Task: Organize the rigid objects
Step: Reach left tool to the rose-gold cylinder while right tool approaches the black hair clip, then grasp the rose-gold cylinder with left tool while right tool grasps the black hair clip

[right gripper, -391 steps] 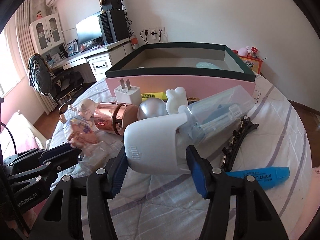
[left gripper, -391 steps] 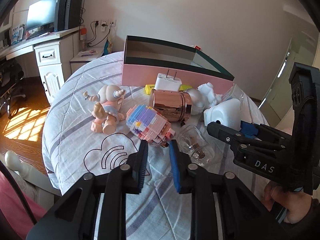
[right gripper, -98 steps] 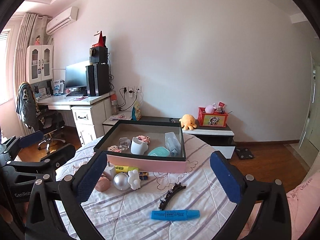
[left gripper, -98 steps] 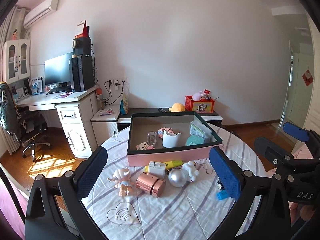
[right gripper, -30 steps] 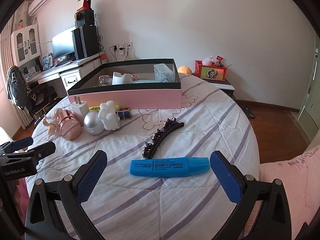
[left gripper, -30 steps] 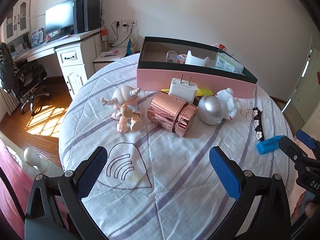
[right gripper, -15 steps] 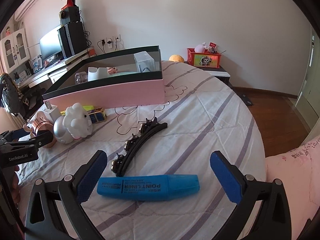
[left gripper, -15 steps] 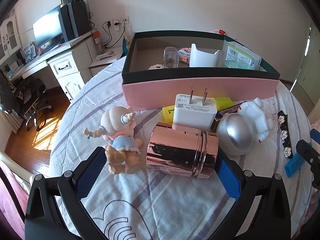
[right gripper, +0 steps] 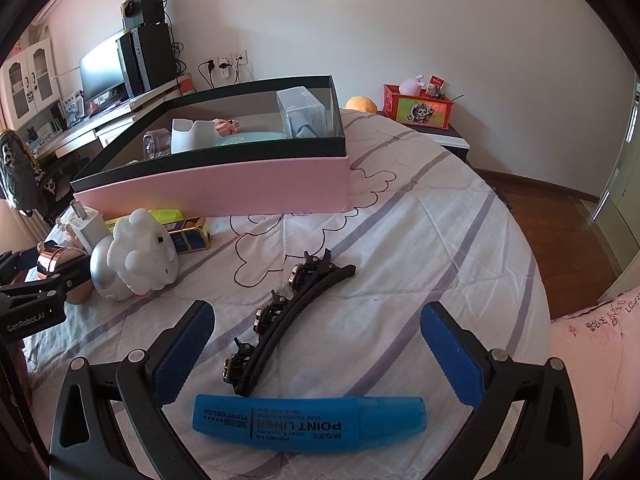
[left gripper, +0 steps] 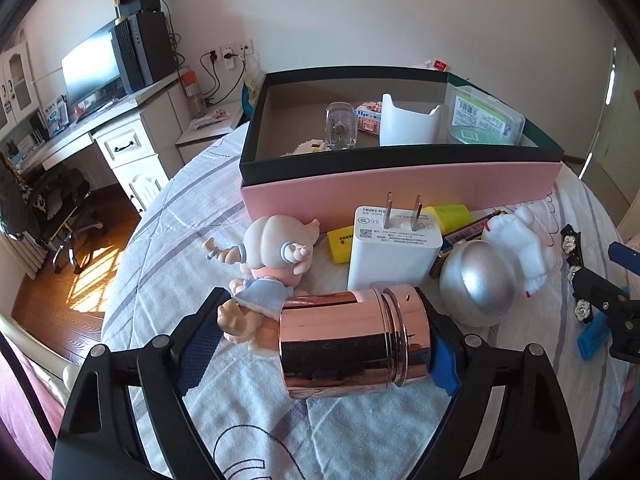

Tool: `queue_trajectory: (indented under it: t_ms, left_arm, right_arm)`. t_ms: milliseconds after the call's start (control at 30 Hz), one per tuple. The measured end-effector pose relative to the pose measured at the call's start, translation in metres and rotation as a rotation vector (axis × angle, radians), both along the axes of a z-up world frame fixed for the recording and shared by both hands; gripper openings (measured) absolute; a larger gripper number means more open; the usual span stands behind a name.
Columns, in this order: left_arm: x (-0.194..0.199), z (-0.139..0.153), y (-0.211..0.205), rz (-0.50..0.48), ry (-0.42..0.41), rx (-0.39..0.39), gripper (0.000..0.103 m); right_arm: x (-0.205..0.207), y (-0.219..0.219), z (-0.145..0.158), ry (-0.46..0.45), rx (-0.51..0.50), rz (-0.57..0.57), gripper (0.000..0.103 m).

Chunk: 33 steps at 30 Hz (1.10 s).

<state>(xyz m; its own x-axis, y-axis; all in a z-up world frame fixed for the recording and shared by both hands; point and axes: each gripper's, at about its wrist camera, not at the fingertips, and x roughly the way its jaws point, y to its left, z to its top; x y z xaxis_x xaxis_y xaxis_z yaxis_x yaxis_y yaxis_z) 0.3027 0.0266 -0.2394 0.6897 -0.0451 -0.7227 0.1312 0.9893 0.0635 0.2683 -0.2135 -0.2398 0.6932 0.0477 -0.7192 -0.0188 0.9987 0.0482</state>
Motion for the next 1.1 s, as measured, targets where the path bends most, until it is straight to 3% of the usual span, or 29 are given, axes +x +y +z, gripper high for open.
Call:
queue_trajectory:
  t_ms: [133, 233, 300, 367, 433, 467, 533, 600, 1033, 1100]
  left_arm:
    - [-0.014, 0.001, -0.001, -0.018, -0.021, -0.007, 0.086]
    - [-0.03, 0.002, 0.0, -0.03, -0.017, -0.06, 0.072]
    - [-0.038, 0.001, 0.0, -0.031, -0.012, -0.09, 0.071]
    - [-0.042, -0.001, -0.003, -0.025, -0.024, -0.057, 0.07]
    - [-0.048, 0.001, -0.004, -0.013, -0.033, -0.061, 0.069]
    - [-0.051, 0.003, -0.004, -0.014, -0.036, -0.067, 0.069]
    - [-0.057, 0.005, -0.006, -0.02, -0.036, -0.066, 0.069]
    - [-0.061, 0.007, -0.009, -0.025, -0.041, -0.062, 0.069]
    - [-0.081, 0.023, -0.006, -0.022, -0.076, -0.088, 0.069]
    - [-0.083, 0.024, -0.006, -0.029, -0.076, -0.089, 0.069]
  right_arm:
    - [0.007, 0.002, -0.003, 0.019, 0.016, 0.039, 0.099]
    - [0.012, 0.001, -0.007, 0.048, 0.034, 0.052, 0.083]
    - [0.014, 0.004, -0.009, 0.057, 0.022, 0.055, 0.077]
    - [0.016, 0.007, -0.009, 0.063, 0.005, 0.06, 0.07]
    - [0.014, 0.009, -0.008, 0.052, -0.001, 0.084, 0.055]
    - [0.012, 0.01, -0.008, 0.047, 0.005, 0.093, 0.042]
    - [0.01, 0.009, -0.007, 0.039, 0.013, 0.096, 0.034]
    - [0.007, 0.008, -0.005, 0.026, 0.031, 0.106, 0.018]
    - [-0.027, 0.017, 0.022, -0.057, 0.086, 0.169, 0.018]
    - [-0.03, 0.02, 0.022, -0.051, 0.088, 0.184, 0.009]
